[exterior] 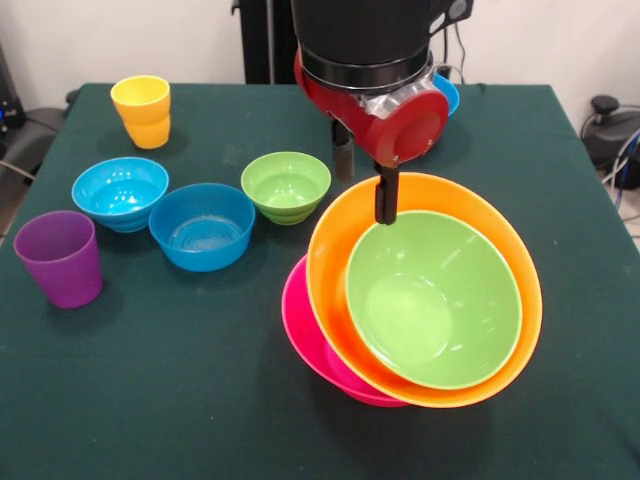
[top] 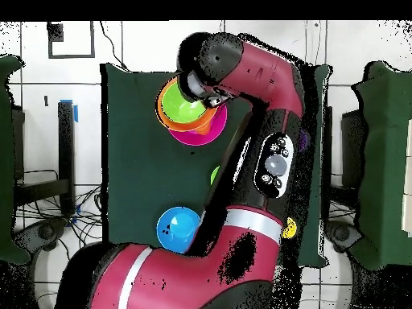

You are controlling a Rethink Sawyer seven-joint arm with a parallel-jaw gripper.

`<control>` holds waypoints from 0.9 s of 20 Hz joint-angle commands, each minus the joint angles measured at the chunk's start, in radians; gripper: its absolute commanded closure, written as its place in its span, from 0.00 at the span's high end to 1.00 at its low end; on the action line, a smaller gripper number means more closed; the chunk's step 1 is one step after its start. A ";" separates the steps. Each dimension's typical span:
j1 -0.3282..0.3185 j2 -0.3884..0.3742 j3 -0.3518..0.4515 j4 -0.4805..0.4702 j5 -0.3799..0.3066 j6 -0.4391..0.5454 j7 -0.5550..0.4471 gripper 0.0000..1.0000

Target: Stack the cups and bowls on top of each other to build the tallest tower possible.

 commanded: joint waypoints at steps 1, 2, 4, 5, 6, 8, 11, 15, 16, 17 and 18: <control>0.046 0.069 0.094 -0.009 -0.062 -0.049 0.019 1.00; 0.047 0.082 0.093 -0.017 -0.061 -0.068 0.029 1.00; 0.048 0.099 0.092 -0.025 -0.059 -0.098 0.043 1.00; 0.044 0.107 0.094 -0.028 -0.058 -0.112 0.041 1.00; 0.042 0.109 0.096 -0.029 -0.056 -0.115 0.038 1.00; 0.038 0.110 0.098 -0.032 -0.052 -0.109 0.030 1.00; 0.041 0.111 0.096 -0.035 -0.045 -0.107 0.036 1.00; 0.031 0.146 0.111 -0.048 -0.040 -0.153 0.021 1.00; 0.028 0.151 0.114 -0.045 -0.039 -0.167 0.016 1.00; 0.022 0.153 0.121 -0.031 -0.040 -0.194 0.004 1.00; 0.019 0.153 0.122 -0.024 -0.041 -0.201 -0.004 1.00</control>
